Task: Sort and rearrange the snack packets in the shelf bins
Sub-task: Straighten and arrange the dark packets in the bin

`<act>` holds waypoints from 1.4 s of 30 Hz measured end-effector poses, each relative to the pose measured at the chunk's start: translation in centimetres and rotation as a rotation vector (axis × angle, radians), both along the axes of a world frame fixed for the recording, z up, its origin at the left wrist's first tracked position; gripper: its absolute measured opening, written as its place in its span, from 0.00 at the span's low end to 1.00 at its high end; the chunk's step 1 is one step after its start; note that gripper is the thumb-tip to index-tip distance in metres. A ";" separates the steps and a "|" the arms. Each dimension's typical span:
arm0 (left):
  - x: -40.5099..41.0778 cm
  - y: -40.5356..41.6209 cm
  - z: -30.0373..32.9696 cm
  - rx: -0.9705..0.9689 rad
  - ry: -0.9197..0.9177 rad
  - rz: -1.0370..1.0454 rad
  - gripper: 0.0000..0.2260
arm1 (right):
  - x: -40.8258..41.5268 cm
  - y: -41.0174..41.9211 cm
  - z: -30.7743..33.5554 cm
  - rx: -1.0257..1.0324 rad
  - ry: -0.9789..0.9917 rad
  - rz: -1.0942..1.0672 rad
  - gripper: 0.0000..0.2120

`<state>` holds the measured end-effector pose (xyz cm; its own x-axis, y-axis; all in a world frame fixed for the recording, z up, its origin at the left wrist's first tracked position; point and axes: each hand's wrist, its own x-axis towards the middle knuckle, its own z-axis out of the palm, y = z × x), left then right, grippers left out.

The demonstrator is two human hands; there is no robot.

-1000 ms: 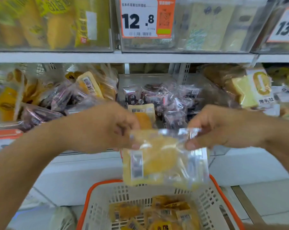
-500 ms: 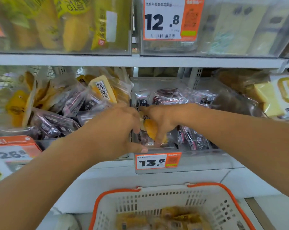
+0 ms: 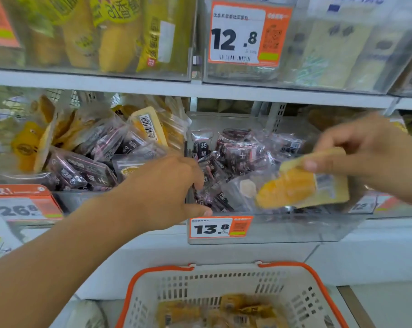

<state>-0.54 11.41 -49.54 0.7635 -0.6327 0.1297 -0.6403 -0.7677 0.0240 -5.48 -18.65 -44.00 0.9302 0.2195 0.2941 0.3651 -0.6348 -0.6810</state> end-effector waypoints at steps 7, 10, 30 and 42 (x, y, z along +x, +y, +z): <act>-0.3 -2.5 0.4 -0.169 -0.090 -0.053 0.11 | -2.5 -2.6 -1.4 0.095 -0.082 -0.099 0.11; 0.0 -2.5 0.0 -0.180 -0.099 -0.084 0.10 | -3.1 -4.6 0.5 0.098 -0.107 -0.110 0.18; 2.8 -4.2 -2.0 0.212 -0.195 -0.041 0.25 | 23.2 6.8 -2.9 -0.714 0.559 0.142 0.32; 3.4 -5.3 -1.5 0.305 -0.356 0.047 0.19 | 22.2 9.9 -8.1 -0.906 0.677 0.203 0.23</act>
<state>2.90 6.09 -51.01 0.7340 -0.6483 0.2023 -0.5319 -0.7340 -0.4222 16.76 -8.70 -52.09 0.7608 0.2593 -0.5949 0.2502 -0.9630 -0.0998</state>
